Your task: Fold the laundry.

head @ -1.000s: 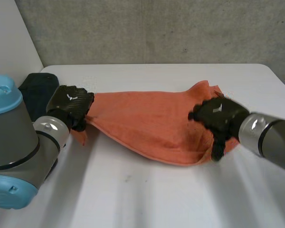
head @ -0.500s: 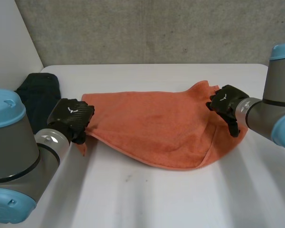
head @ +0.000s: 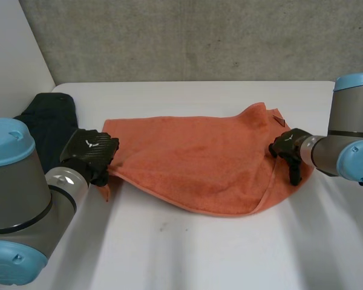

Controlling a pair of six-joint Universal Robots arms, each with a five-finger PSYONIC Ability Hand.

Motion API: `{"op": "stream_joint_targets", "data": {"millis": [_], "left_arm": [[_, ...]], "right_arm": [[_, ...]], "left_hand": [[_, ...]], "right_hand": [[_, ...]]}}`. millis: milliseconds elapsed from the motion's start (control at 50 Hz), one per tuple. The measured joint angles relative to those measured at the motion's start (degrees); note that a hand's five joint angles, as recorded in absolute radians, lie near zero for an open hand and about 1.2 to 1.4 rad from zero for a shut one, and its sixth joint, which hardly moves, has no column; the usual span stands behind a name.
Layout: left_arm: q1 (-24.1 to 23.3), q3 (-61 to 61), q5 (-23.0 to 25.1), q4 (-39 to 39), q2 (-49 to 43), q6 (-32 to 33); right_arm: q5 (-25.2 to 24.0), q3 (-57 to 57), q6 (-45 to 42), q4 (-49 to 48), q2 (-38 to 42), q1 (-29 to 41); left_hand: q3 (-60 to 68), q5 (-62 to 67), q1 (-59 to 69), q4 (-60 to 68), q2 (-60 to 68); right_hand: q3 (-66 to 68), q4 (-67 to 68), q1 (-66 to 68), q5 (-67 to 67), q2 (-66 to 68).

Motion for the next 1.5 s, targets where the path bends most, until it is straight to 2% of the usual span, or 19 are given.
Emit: {"op": "stream_joint_targets", "data": {"millis": [80, 100, 120, 180, 200, 320, 520, 600, 700, 880, 1000, 1060, 1140, 1200, 1220, 1240, 1260, 1320, 1500], "left_arm": [[0.0, 0.0, 0.0, 0.0, -0.1, 0.0], [0.1, 0.0, 0.0, 0.0, -0.1, 0.0], [0.0, 0.0, 0.0, 0.0, -0.1, 0.0], [0.0, 0.1, 0.0, 0.0, 0.0, 0.0], [0.0, 0.1, -0.1, 0.0, 0.0, 0.0], [0.0, 0.3, -0.2, 0.0, 0.5, 0.0], [0.4, 0.8, -0.1, -0.7, 4.1, 0.2], [0.5, 0.5, 0.0, -0.9, 5.6, 0.4], [0.2, -0.2, 0.0, -1.0, 5.7, 0.2], [-0.5, 1.6, 0.1, -0.4, -0.2, 0.3], [-0.6, 7.1, -0.2, -0.6, -6.2, 0.4], [-0.4, 10.6, -0.3, -0.7, -9.4, 0.5], [-0.4, 12.9, -0.4, -0.8, -12.0, 0.5], [-0.5, 13.9, -0.5, -0.8, -13.5, 0.4], [-0.6, 14.0, -0.6, -0.8, -13.8, 0.4], [-0.6, 14.0, -0.6, -0.8, -14.0, 0.3], [-0.7, 14.0, -0.7, -0.8, -14.1, 0.3], [-0.8, 13.8, -0.7, -0.8, -14.3, 0.2], [-0.5, 13.3, -0.7, -0.8, -14.2, 0.2]], "right_arm": [[-0.4, -0.4, 0.8, 0.7, 0.3, -0.1], [-0.4, -0.4, 1.1, 0.7, 0.2, -0.3], [-0.4, -0.3, 1.3, 0.7, 0.1, -0.3], [-0.4, -0.2, 3.0, 0.4, -1.3, -1.0], [-0.4, -0.1, 3.5, 0.3, -2.1, -1.3], [-0.3, 1.6, 5.4, 1.2, -7.7, -3.3], [-1.2, 10.3, -2.3, 11.2, -23.6, -9.6], [-3.0, 17.9, -6.6, 13.1, -31.3, -12.1], [-6.1, 27.3, -8.1, 11.7, -35.6, -13.4], [-10.4, 41.9, -1.0, -4.2, -35.1, -13.9], [-9.6, 41.3, 4.8, -13.0, -29.3, -13.6], [-7.0, 37.7, 7.8, -16.0, -25.7, -13.2], [-4.2, 34.3, 9.3, -16.7, -23.1, -12.7], [-2.4, 32.3, 9.8, -15.7, -21.7, -12.1], [-2.0, 31.7, 9.7, -14.7, -21.5, -11.7], [-1.9, 31.6, 9.7, -14.3, -21.5, -11.7], [-1.7, 31.2, 9.6, -12.8, -21.5, -11.3], [-1.9, 30.9, 9.1, -10.3, -22.0, -10.9], [-2.1, 30.9, 3.6, -5.0, -23.2, -10.2]], "left_hand": [[0.0, 0.0, 0.0, 0.0, 0.0], [0.0, 0.0, 0.0, 0.0, 0.0], [0.0, 0.0, 0.0, 0.0, 0.0], [0.0, 0.0, 0.0, 0.0, 0.0], [0.0, 0.0, 0.0, 0.0, 0.0], [0.0, 0.0, 0.0, 0.0, 0.0], [0.0, 0.0, 0.0, 0.0, 0.0], [0.0, 0.0, 0.0, 0.0, 0.0], [0.0, 0.0, 0.0, 0.0, 0.0], [0.0, 0.0, 0.0, 0.0, 0.0], [0.2, 0.0, 0.0, 0.0, 0.1], [0.2, 0.0, 0.0, 0.0, 0.1], [0.2, 0.0, 0.0, 0.0, 0.1], [0.2, 0.0, 0.0, 0.0, 0.1], [0.2, 0.0, 0.0, 0.0, 0.1], [0.2, 0.0, 0.0, 0.0, 0.1], [0.2, 0.0, 0.0, 0.0, 0.1], [0.2, 0.0, 0.0, 0.0, 0.1], [0.2, 0.0, 0.0, 0.0, 0.1]], "right_hand": [[11.3, 11.4, 7.8, 10.5, 13.0], [27.8, 27.8, 16.8, 27.0, 28.4], [27.8, 27.8, 16.8, 27.0, 28.4], [41.7, 42.0, 32.8, 41.3, 42.2], [42.3, 42.7, 33.4, 41.9, 42.4], [42.3, 42.8, 34.7, 42.4, 42.4], [42.3, 42.9, 34.7, 42.4, 42.4], [42.3, 42.9, 34.7, 42.4, 42.4], [42.3, 42.9, 34.7, 42.5, 42.4], [42.3, 42.9, 34.7, 42.5, 42.4], [42.3, 42.9, 34.7, 42.5, 42.4], [42.3, 42.9, 34.7, 42.5, 42.4], [42.3, 42.9, 34.7, 42.5, 42.4], [36.3, 37.4, 30.3, 37.9, 36.6], [25.3, 25.4, 20.4, 27.0, 24.5], [25.3, 25.4, 20.4, 27.0, 24.5], [11.3, 11.4, 9.3, 12.9, 11.2], [6.4, 6.6, 5.7, 7.7, 7.0], [4.3, 4.3, 4.2, 5.2, 5.1]]}}
